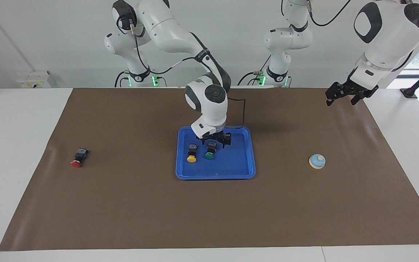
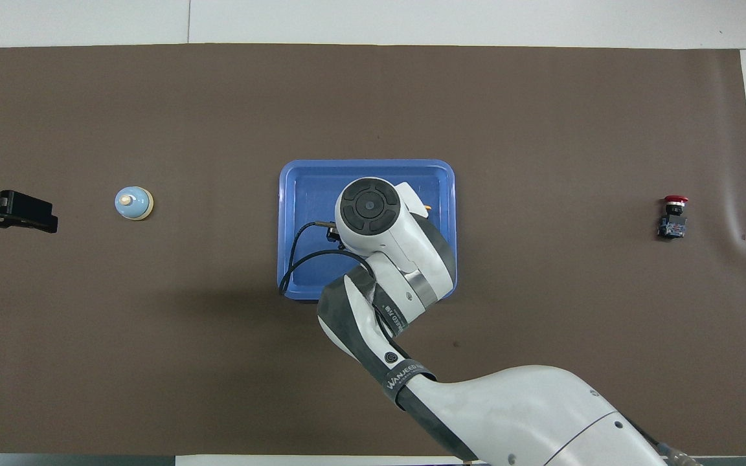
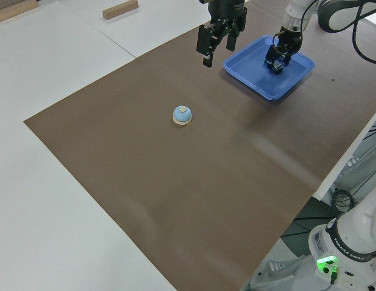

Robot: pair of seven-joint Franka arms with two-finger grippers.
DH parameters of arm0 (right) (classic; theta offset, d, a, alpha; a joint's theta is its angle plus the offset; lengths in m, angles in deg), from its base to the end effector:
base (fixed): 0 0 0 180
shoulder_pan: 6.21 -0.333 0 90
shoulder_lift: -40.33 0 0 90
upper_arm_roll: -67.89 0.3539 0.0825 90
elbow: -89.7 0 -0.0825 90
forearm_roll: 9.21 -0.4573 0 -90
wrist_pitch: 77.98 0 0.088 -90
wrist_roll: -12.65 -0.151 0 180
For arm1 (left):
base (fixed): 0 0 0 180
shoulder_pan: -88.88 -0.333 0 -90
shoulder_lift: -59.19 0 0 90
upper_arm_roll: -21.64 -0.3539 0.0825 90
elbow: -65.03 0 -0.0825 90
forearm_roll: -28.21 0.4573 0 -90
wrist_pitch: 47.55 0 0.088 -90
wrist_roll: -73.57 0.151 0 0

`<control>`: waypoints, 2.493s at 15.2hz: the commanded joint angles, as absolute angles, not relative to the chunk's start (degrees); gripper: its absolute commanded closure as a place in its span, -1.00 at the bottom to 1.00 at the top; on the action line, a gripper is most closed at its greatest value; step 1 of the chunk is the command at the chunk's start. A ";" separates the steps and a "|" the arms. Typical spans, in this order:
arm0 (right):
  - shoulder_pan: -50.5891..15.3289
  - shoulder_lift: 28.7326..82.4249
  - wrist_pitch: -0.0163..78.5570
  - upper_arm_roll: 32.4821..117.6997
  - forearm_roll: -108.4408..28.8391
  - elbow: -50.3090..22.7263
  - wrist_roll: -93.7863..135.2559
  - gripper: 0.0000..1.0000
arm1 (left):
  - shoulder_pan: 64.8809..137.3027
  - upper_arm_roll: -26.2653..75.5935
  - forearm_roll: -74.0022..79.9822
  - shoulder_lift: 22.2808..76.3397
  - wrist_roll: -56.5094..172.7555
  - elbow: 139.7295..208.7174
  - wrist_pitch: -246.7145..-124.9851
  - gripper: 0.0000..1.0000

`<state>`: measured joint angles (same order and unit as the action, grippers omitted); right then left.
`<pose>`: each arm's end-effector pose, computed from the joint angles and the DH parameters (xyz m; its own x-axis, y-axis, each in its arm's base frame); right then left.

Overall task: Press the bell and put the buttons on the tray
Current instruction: 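Carry the green button into the tray beside the yellow one, then move the right gripper back to the red-capped button, then grasp the red-capped button with the right gripper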

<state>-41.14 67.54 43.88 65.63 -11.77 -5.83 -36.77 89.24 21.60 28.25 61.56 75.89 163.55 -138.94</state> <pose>0.6283 0.4100 0.2800 0.9514 -0.3068 -0.0246 -0.3070 -0.9517 -0.0013 0.6065 -0.0033 0.5653 0.9955 -0.0461 -0.0829 -0.0460 -0.9989 0.0027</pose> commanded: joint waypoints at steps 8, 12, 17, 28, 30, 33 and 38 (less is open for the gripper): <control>-14.59 55.18 29.44 66.13 -11.24 -6.63 -6.64 -1.00 | 89.05 21.55 27.42 61.66 76.29 162.85 -137.91 -1.00; -3.59 54.65 30.22 66.13 -8.60 -9.00 4.46 -1.00 | 89.05 21.55 27.42 61.74 76.29 162.85 -137.91 -1.00; 3.01 51.24 42.38 66.05 -4.56 -20.65 6.58 -1.00 | 89.05 21.55 27.42 61.66 76.29 162.85 -137.91 -1.00; 9.35 52.27 61.76 66.13 -4.03 -34.31 9.92 -1.00 | 89.05 21.55 27.42 61.66 76.29 162.85 -137.91 -1.00; 9.44 53.59 64.40 66.13 -4.03 -34.67 10.01 -1.00 | 89.05 21.55 27.42 61.66 76.29 162.85 -137.91 -1.00; 9.44 54.21 64.50 66.13 -4.03 -34.67 9.92 -0.57 | 89.05 21.55 27.42 61.74 76.29 162.85 -137.91 -1.00; 9.26 54.21 63.71 66.22 -4.03 -34.67 10.80 1.00 | 89.05 21.55 27.42 61.74 76.29 162.85 -137.91 -1.00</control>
